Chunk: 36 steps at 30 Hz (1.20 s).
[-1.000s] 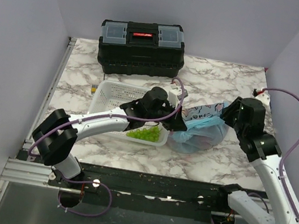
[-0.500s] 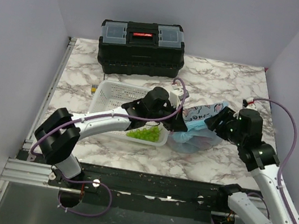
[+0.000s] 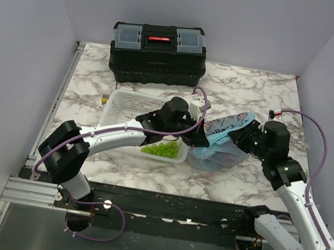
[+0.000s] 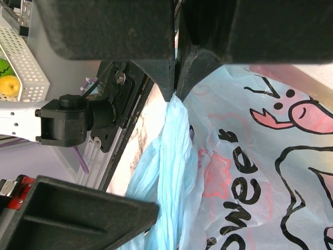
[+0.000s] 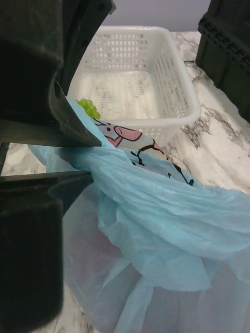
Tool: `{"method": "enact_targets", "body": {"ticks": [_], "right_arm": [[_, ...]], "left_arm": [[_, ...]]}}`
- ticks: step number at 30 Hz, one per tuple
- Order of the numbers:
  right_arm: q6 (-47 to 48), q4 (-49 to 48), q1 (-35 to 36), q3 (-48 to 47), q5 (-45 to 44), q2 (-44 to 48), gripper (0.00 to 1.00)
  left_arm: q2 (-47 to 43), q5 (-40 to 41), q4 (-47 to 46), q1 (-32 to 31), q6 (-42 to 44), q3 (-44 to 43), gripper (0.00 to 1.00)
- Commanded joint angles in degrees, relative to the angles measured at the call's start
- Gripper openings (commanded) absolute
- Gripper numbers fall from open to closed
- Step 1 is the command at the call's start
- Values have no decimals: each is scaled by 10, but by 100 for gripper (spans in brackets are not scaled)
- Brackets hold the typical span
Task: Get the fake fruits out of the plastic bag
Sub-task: Untie the plastic bag at the center of the board.
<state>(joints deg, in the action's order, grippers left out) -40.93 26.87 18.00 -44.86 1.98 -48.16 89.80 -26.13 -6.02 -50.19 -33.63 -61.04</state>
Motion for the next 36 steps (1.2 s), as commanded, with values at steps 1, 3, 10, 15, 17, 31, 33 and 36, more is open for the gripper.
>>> {"method": "enact_targets", "body": {"ticks": [1, 3, 10, 15, 17, 31, 33, 36], "right_arm": [[21, 35, -2, -34, -82, 29, 23], [30, 53, -2, -53, -118, 46, 21], [41, 46, -2, -105, -230, 92, 5], [60, 11, -2, -142, -263, 37, 1], [67, 1, -2, -160, -275, -2, 1], [109, -23, -13, -318, -313, -230, 1], [122, -25, -18, -337, -314, -245, 1], [150, -18, -22, -380, -330, -276, 1]], "left_arm": [[-23, 15, 13, 3, 20, 9, 0], [-25, 22, 19, 4, 27, 10, 0], [-25, 10, 5, 5, 22, 22, 0], [-29, 7, 8, 5, 21, 26, 0], [-37, 5, 5, 2, 21, 29, 0], [-106, 13, -24, -14, 19, 43, 0], [-117, 19, -33, -17, 19, 47, 0], [-122, 28, -38, -22, 16, 48, 0]]}}
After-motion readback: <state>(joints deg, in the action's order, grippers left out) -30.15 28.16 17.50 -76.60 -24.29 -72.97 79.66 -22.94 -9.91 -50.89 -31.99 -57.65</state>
